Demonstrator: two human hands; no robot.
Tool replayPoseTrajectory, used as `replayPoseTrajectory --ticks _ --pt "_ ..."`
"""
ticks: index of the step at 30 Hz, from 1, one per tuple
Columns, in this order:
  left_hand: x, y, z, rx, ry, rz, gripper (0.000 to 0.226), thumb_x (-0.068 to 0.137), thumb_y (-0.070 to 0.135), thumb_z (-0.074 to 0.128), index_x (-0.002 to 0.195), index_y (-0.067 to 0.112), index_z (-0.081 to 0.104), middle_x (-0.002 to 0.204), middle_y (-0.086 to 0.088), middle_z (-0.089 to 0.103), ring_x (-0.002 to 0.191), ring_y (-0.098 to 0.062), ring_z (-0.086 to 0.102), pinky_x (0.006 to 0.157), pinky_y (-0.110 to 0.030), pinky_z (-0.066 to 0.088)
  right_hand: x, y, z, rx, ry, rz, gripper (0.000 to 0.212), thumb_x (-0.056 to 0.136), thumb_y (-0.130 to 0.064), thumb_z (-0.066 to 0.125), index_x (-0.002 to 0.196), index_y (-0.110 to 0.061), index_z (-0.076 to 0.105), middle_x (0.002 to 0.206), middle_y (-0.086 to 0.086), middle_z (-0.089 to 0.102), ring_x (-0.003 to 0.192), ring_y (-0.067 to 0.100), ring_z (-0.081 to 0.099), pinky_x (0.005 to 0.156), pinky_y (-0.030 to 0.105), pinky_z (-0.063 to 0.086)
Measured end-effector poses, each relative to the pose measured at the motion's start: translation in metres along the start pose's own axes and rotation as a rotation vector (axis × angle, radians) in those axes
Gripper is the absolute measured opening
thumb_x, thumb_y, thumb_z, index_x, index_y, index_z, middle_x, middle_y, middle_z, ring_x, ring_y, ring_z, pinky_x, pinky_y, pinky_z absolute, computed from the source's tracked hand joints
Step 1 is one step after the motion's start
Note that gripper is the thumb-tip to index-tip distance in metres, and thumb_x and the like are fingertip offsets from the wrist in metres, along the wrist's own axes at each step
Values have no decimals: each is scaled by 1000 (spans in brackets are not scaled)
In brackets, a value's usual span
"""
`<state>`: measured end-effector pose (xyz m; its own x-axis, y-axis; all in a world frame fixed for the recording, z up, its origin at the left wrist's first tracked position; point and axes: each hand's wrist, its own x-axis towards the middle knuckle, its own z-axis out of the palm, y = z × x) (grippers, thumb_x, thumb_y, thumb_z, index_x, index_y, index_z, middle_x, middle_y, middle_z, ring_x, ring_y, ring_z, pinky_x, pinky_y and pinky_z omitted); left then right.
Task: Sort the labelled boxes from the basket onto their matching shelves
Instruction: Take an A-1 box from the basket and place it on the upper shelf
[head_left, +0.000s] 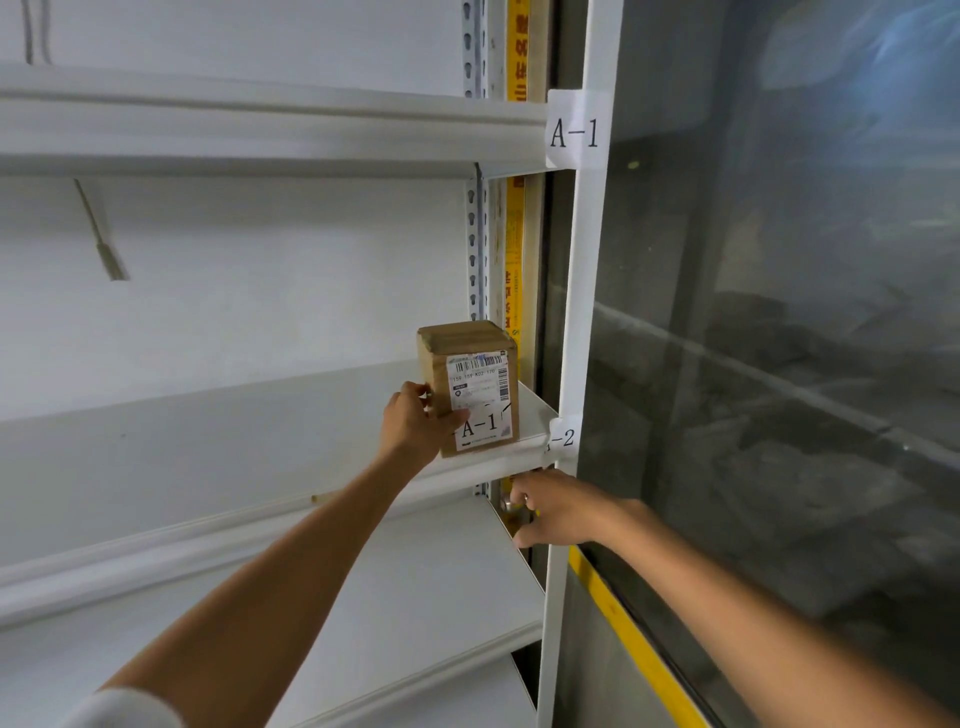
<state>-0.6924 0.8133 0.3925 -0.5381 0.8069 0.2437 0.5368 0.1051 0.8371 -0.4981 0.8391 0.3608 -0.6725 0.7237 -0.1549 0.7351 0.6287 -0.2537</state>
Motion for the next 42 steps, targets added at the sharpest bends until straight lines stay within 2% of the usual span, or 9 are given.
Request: replayPoseTrajectory --ticks 4,9,13,17,20,24,31,38,42 --pt "7 8 17 44 -24 3 57 80 26 76 123 4 47 127 -13 54 113 -28 55 92 -40 52 -11 10 -3 8 3 33 50 82 -27 69 122 0 55 123 18 57 113 30 56 94 47 48" --pt "4 9 19 72 -84 14 68 79 28 77 131 5 41 132 -12 46 117 -28 51 97 -39 49 -15 22 -3 22 -12 65 50 82 -29 69 126 -12 51 126 7 52 112 22 52 90 36 47" --pt "-4 -9 9 175 -112 52 73 74 31 81 131 6 43 129 -10 49 111 -24 53 94 -38 49 -6 14 -1 4 -24 64 48 81 -30 70 121 -9 55 123 11 56 112 26 56 94 42 50" --pt "-17 -26 -26 301 -157 107 51 80 27 77 124 11 55 116 -6 60 103 -19 58 89 -31 51 15 -11 3 -49 -47 -6 43 76 -38 72 109 -19 53 117 1 56 109 24 56 88 40 51" --pt "-37 -41 -64 391 -195 130 35 81 24 74 113 15 64 106 -2 65 98 -19 63 88 -30 51 31 -48 7 -65 -85 -81 56 79 -36 72 129 -23 49 129 0 52 116 21 53 93 36 48" --pt "-78 -75 -112 570 -160 124 31 81 24 69 111 20 64 109 1 64 93 -17 63 81 -29 51 49 -114 19 -155 -104 -237 59 81 -36 72 132 -18 48 131 5 52 115 22 54 91 32 46" --pt "-180 -166 -219 738 -66 -257 36 86 34 67 119 21 60 118 2 63 100 -16 62 79 -24 46 57 -248 61 -211 -183 -529 62 80 -38 71 134 -18 49 133 4 52 118 21 53 88 24 40" --pt "-314 -210 -346 720 130 -645 33 82 33 68 114 24 63 110 2 66 99 -20 62 84 -29 51 12 -406 120 -269 -306 -865 61 81 -39 71 134 -19 47 133 3 51 115 23 54 94 31 45" --pt "-398 -215 -398 718 272 -820 31 79 31 69 109 24 64 106 2 66 95 -19 63 80 -30 51 -35 -495 149 -317 -316 -1087 59 81 -40 71 131 -19 48 130 5 53 111 23 54 94 35 47"
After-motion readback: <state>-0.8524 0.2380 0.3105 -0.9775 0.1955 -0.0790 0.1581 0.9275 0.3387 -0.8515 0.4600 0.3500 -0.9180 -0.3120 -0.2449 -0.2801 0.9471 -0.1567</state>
